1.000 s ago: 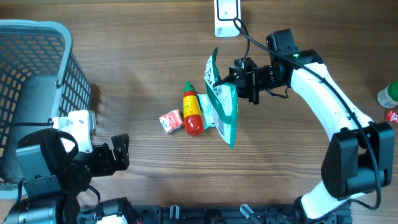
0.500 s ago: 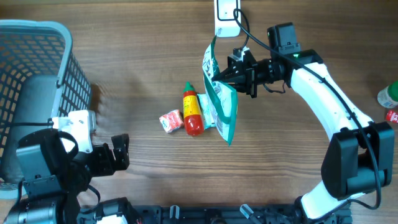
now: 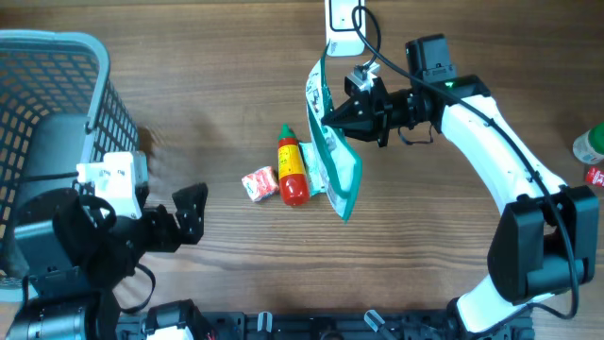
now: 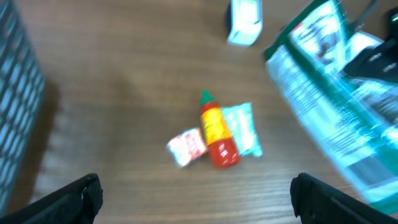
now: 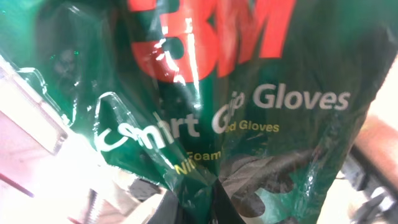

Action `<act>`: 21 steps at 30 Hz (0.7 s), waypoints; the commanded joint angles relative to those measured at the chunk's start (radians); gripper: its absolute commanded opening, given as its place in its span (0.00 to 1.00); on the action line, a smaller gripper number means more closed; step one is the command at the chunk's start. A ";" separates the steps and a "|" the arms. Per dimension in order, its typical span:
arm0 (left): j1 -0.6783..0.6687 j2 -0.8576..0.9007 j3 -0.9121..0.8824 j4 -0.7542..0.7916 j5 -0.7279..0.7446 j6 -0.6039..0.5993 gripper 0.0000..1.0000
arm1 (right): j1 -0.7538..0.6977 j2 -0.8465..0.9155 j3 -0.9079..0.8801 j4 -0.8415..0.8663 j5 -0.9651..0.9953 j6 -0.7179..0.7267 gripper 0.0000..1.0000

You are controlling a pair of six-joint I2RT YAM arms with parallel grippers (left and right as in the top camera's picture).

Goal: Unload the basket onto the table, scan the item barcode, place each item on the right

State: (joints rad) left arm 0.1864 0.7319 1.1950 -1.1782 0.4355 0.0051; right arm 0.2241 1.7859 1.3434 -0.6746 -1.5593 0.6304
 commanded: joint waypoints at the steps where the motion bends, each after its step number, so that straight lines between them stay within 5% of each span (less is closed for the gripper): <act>1: 0.006 0.010 -0.005 0.093 0.174 -0.013 1.00 | 0.015 -0.095 0.011 -0.036 -0.065 -0.265 0.04; 3: 0.006 0.030 -0.018 0.136 0.235 -0.013 1.00 | 0.015 -0.134 0.011 -0.038 -0.065 -0.332 0.04; 9: 0.006 0.174 -0.051 0.300 0.528 -0.011 1.00 | 0.029 -0.286 0.010 -0.240 -0.065 -0.845 0.04; 13: 0.006 0.307 -0.051 0.328 0.715 -0.009 1.00 | 0.028 -0.353 0.010 -0.275 -0.064 -0.771 0.04; 17: 0.005 0.451 -0.050 0.381 1.141 0.121 1.00 | 0.037 -0.379 0.010 -0.252 -0.064 -0.812 0.04; 21: -0.013 0.530 -0.052 0.379 1.141 0.185 1.00 | 0.097 -0.378 0.010 -0.160 -0.064 -0.811 0.04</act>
State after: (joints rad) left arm 0.1860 1.2228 1.1530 -0.8001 1.4364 0.0925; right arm 0.2783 1.4227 1.3441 -0.8814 -1.5597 -0.1444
